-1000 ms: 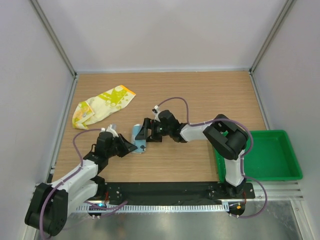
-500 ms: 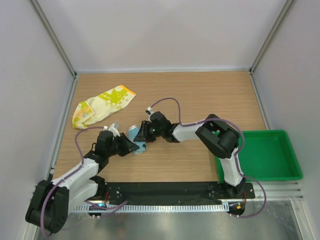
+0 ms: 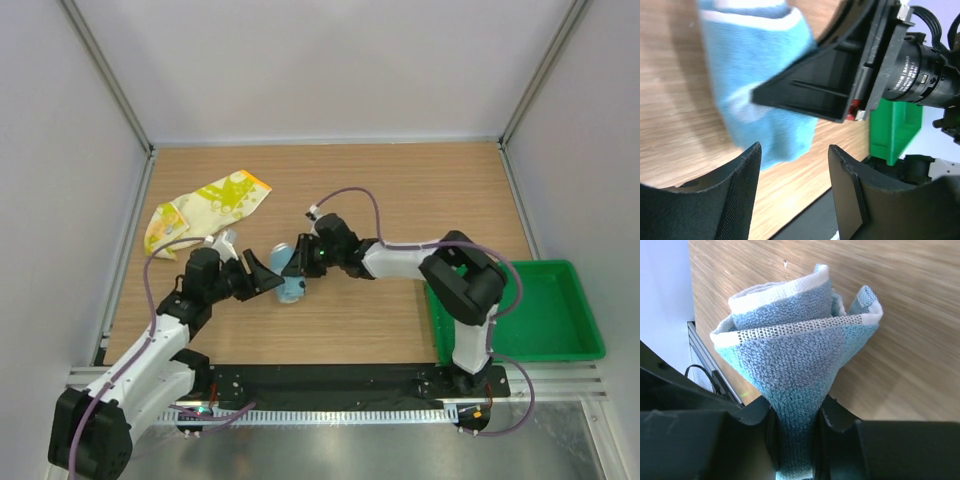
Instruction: Roll the towels
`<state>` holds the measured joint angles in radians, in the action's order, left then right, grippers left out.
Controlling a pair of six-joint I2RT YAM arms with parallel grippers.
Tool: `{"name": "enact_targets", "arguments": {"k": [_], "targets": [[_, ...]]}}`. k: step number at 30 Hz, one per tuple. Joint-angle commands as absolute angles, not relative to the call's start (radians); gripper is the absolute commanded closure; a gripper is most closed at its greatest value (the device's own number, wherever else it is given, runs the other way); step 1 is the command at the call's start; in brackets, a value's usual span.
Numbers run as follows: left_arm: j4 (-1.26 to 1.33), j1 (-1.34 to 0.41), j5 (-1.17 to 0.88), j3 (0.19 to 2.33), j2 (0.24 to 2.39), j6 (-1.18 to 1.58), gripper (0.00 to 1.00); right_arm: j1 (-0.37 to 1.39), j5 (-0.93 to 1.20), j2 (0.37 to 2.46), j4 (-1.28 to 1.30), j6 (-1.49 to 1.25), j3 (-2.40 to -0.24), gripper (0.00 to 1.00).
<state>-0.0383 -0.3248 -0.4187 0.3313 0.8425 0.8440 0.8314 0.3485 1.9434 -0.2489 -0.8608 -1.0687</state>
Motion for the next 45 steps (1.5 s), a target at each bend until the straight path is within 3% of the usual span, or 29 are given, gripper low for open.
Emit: {"name": "enact_targets", "arguments": {"k": [1,9,16,20,24,28,36,40,45], "targets": [[-0.205,-0.321,-0.425,0.476,0.814,0.786,0.43,0.781,0.307,1.702,-0.109,-0.779,-1.054,0.99],[-0.491,-0.321,-0.397,0.702,0.818,0.637,0.34,0.657,0.229,1.268,0.412,-0.62,-1.015,0.99],[-0.483,-0.321,-0.437,0.712,0.867,0.575,0.34,0.497,-0.079,0.932,0.888,-0.592,-1.029,0.99],[-0.471,-0.319,-0.463,0.709,0.882,0.569,0.34,0.476,-0.356,0.845,1.122,-0.644,-1.046,0.99],[-0.471,-0.321,-0.472,0.712,0.884,0.563,0.35,0.476,-0.607,0.883,1.301,-0.764,-1.097,0.99],[-0.469,-0.319,-0.482,0.71,0.876,0.561,0.35,0.474,-0.721,1.021,1.405,-0.822,-1.132,0.99],[-0.472,-0.319,-0.468,0.71,0.848,0.56,0.36,0.474,-0.69,1.43,1.374,-0.735,-1.143,0.99],[-0.48,-0.321,-0.448,0.71,0.828,0.557,0.36,0.474,-0.678,1.552,1.318,-0.689,-1.12,0.99],[-0.486,-0.319,-0.425,0.713,0.819,0.555,0.36,0.492,-0.516,1.629,1.206,-0.615,-1.072,0.99]]}}
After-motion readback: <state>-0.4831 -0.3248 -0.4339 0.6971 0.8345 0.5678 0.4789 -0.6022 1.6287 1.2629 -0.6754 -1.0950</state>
